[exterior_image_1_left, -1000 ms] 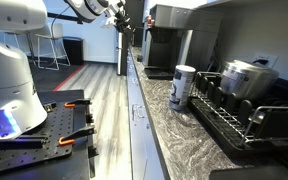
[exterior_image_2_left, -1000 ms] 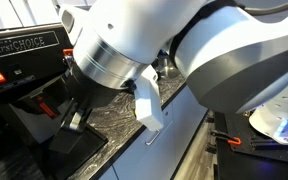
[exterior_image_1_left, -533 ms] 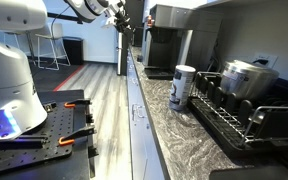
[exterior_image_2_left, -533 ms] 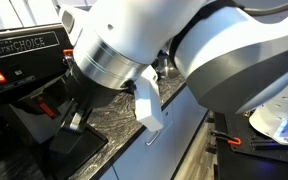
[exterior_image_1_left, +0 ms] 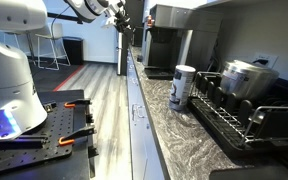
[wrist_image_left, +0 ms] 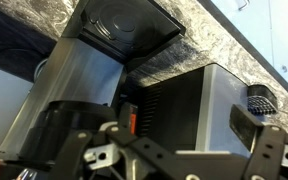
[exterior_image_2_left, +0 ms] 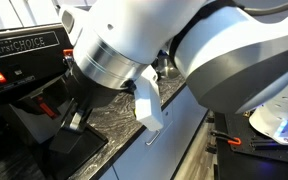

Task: Pick up the coffee cup and put it on the counter

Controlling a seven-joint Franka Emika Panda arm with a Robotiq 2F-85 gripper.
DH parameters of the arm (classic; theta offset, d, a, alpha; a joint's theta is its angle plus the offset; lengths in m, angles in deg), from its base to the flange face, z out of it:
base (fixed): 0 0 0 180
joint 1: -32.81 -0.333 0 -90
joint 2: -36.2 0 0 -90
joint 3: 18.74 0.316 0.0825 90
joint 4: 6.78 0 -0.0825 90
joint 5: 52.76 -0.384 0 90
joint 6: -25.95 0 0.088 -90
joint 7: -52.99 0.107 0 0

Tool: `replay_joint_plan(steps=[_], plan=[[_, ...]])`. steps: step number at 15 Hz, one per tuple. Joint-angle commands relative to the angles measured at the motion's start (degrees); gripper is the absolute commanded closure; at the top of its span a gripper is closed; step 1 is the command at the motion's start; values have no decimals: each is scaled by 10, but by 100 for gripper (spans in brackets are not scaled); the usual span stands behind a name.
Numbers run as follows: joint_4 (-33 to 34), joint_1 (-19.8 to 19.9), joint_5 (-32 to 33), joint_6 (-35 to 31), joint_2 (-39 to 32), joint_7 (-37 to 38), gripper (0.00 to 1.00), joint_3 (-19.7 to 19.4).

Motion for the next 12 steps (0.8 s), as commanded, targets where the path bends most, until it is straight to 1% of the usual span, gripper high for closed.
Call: replay_joint_plan(steps=[1, 3, 5, 7, 9, 12], plan=[[-2, -6, -40, 0, 9, -31, 0, -1], [-2, -6, -62, -3, 25, -25, 0, -1], [-6, -15, -86, -5, 56, -12, 0, -8], [-10, -21, -106, -1, 72, -8, 0, -10], [-12, -20, -129, -8, 106, 5, 0, -8], [2, 5, -156, -17, 150, 17, 0, 8]])
